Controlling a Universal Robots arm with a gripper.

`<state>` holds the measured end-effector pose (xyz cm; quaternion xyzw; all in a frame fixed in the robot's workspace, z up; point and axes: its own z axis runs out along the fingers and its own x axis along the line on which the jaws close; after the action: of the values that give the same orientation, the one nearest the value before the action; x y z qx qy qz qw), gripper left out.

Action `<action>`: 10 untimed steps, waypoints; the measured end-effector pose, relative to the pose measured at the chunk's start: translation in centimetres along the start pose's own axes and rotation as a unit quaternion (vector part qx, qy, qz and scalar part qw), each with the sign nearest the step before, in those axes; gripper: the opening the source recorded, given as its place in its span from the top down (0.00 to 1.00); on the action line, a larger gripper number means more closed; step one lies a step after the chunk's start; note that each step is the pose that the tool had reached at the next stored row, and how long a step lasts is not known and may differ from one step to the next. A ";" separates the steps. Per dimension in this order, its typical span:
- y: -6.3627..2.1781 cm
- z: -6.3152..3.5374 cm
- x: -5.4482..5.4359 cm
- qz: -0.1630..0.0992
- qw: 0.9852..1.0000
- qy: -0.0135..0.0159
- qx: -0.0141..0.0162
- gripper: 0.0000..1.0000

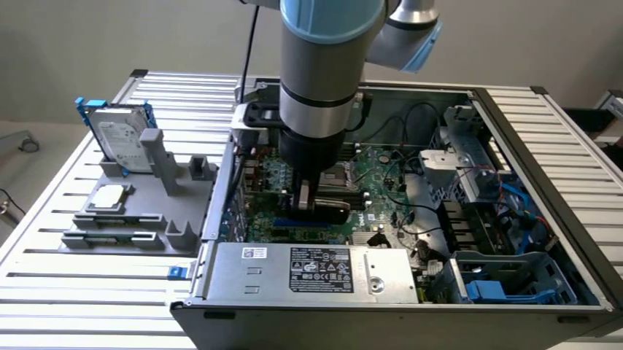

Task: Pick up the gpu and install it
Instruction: 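Insert the gpu into the slot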

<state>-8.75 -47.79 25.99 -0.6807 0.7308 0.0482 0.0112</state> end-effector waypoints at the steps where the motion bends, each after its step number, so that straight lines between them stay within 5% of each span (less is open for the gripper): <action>1: -0.04 0.01 0.0 0.000 1.000 0.000 0.000 0.74; 10: -0.31 0.04 0.0 0.000 1.000 0.000 -0.002 0.74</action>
<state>-8.44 -47.79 25.93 -0.6807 0.7308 0.0494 0.0100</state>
